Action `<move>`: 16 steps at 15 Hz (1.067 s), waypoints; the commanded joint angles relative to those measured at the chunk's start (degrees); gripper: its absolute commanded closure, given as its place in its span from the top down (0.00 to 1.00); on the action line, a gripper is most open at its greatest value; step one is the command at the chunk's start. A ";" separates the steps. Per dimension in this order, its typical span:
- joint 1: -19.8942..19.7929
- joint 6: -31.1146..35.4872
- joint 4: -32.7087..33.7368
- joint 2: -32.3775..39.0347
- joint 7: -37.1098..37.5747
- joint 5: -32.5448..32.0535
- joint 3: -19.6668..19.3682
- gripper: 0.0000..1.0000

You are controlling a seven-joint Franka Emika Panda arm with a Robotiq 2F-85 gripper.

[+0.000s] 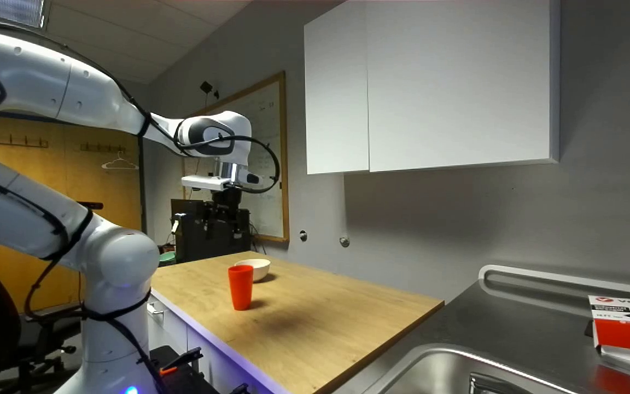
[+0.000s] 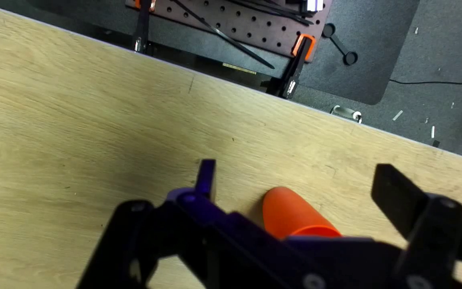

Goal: Pour the contents of the cup into the bowl

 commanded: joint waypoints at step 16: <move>0.16 3.16 -0.57 3.58 0.95 0.82 0.91 1.00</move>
